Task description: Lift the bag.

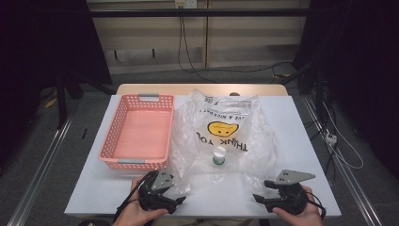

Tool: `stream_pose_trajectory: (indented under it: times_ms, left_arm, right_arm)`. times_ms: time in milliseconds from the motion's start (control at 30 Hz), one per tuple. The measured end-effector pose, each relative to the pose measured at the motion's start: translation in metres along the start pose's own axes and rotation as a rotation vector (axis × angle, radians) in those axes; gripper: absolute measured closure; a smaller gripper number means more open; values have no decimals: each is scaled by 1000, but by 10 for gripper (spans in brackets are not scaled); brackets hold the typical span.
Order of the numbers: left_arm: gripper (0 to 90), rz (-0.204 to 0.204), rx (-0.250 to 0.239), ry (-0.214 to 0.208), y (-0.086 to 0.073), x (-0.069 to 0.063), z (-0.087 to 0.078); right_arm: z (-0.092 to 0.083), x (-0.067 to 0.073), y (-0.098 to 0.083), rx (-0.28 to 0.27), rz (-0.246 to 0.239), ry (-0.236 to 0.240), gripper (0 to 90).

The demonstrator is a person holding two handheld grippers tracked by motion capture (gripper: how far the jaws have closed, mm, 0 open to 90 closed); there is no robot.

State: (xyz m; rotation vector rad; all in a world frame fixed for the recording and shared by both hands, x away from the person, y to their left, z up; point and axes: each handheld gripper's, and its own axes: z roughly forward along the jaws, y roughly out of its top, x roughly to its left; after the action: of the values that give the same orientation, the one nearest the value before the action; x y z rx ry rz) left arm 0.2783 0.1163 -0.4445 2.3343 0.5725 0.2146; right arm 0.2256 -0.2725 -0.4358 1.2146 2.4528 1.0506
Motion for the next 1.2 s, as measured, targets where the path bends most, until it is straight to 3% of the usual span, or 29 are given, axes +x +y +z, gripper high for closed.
stream_pose_trajectory:
  times_ms: [33,100,133,167,200,300,367,400,467,500,533,600,667,700,733,800,867,900,933,1000,1033,1100,1167,1200]
  left_arm:
    - [244,3,26,12,0,0,2]
    - [323,-18,29,7,-1,5,7]
    - [347,-34,23,-28,-1,8,9]
    - [349,-32,31,-40,0,11,9]
    - [351,-36,22,-17,1,11,9]
    - [285,-24,5,-40,6,8,8]
    - [269,-10,-4,-29,10,5,12]
    - [273,3,8,-46,12,6,14]
    - [315,15,3,-10,15,6,19]
    - [334,6,3,-24,17,7,21]
    - [337,-1,6,-11,19,8,22]
    - [381,1,-12,-28,20,9,26]
    - [346,2,5,-24,23,7,27]
    - [301,26,4,-18,25,7,27]
    - [281,16,-15,-40,28,6,29]
    - [268,34,-19,-45,32,4,33]
    - [393,75,-15,-35,35,2,40]
    - [407,64,-10,-27,36,1,44]
    - [404,55,10,-57,38,2,48]
    - [507,20,18,-97,39,7,50]
    - [528,-2,18,-79,39,7,49]
    - [688,-17,15,-91,40,9,49]
    - [878,-42,12,-130,39,13,49]
    - [900,-45,23,-119,40,14,48]
  right_arm:
    - [1,1,1,14,-12,6,387]
    - [3,2,1,18,-18,20,440]
    - [5,3,2,29,-29,27,457]
    - [7,4,2,37,-32,24,463]
    - [9,5,3,50,-35,20,472]
    - [16,8,3,88,-62,35,523]
    - [20,13,4,111,-96,11,606]
    - [21,14,5,111,-95,10,646]
    - [21,13,5,103,-86,8,770]
    - [21,11,5,102,-77,10,816]
    - [21,10,5,101,-66,13,836]
    - [21,8,5,98,-55,25,896]
    - [22,7,5,98,-52,31,900]
    - [22,7,6,101,-51,33,900]
    - [22,7,6,101,-48,35,900]
    - [22,6,6,101,-45,39,900]
    - [22,7,6,102,-46,36,900]
    - [22,7,6,102,-48,36,900]
    - [23,7,6,100,-49,36,900]
    - [22,7,6,101,-47,35,900]
    - [22,7,6,100,-46,37,900]
    - [23,6,6,98,-44,40,900]
    - [22,5,5,96,-34,48,900]
    - [22,4,5,96,-28,48,900]
